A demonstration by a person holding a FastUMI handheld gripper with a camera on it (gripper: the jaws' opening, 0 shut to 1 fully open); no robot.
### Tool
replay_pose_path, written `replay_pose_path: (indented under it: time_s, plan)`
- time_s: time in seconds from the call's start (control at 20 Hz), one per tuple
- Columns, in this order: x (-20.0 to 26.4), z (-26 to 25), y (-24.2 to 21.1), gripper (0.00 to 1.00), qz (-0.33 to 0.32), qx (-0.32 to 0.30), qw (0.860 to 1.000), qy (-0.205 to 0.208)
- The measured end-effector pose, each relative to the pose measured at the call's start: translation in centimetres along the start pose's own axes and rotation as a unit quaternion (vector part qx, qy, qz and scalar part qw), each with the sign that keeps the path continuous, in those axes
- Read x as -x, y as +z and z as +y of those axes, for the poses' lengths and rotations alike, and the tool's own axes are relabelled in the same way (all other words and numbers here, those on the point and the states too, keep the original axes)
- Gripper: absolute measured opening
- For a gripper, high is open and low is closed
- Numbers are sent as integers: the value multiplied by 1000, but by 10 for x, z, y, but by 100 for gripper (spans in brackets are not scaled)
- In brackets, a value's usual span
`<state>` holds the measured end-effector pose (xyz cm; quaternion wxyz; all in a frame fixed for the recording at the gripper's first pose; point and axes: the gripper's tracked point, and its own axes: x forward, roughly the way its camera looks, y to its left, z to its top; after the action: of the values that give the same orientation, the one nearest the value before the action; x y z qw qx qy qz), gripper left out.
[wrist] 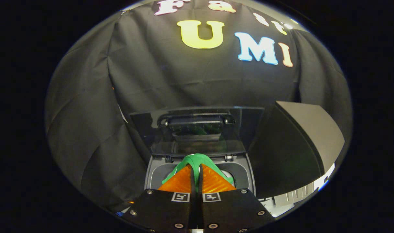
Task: Put the clothes into the washing machine and then close the washing machine lid.
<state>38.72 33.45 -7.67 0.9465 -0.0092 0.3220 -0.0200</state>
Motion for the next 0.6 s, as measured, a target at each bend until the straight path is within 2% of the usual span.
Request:
replay_pose_path:
  time_s: [0.6]
  plan:
    - [-76,-3,-82,1,104,-1,994,20]
